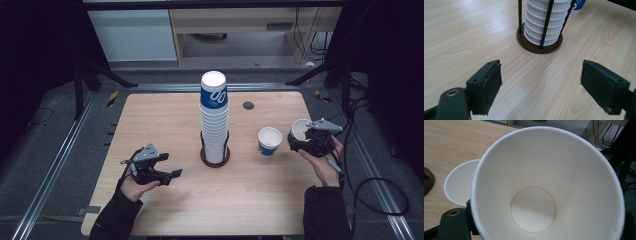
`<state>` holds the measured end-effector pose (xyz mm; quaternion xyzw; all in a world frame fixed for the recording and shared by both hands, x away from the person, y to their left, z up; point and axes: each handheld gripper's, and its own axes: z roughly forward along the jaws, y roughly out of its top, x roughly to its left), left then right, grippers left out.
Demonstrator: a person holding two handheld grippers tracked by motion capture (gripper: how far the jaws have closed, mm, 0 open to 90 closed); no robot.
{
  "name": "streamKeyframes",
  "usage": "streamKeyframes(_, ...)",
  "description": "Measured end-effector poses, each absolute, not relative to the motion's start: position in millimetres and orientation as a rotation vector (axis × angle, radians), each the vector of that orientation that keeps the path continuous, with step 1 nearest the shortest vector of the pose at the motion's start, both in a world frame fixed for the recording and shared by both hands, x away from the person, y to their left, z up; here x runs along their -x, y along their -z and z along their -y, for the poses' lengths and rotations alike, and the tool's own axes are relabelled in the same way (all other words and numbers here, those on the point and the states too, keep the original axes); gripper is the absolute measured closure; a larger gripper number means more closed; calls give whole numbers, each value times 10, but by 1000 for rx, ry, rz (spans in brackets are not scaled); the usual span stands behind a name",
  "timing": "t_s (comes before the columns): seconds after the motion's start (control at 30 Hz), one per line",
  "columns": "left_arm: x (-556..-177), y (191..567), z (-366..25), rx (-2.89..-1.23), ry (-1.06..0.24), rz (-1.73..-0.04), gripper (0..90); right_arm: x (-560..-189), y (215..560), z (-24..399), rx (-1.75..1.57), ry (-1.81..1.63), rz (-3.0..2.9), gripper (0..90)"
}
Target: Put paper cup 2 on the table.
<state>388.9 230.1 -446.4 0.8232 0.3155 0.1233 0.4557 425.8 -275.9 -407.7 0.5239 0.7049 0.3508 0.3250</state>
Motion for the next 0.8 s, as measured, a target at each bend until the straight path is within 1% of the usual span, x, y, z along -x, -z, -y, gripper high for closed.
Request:
streamKeyframes(0.43,-3880,4472,-2283,-2042,-309,-772,164,-4462,4310,2886,-1439,-863,-1898,189)
streamKeyframes(0.8,-3884,4477,-2276,-2042,-307,-774,163,-4592,4487,2857,-1448,-804,-1979,187)
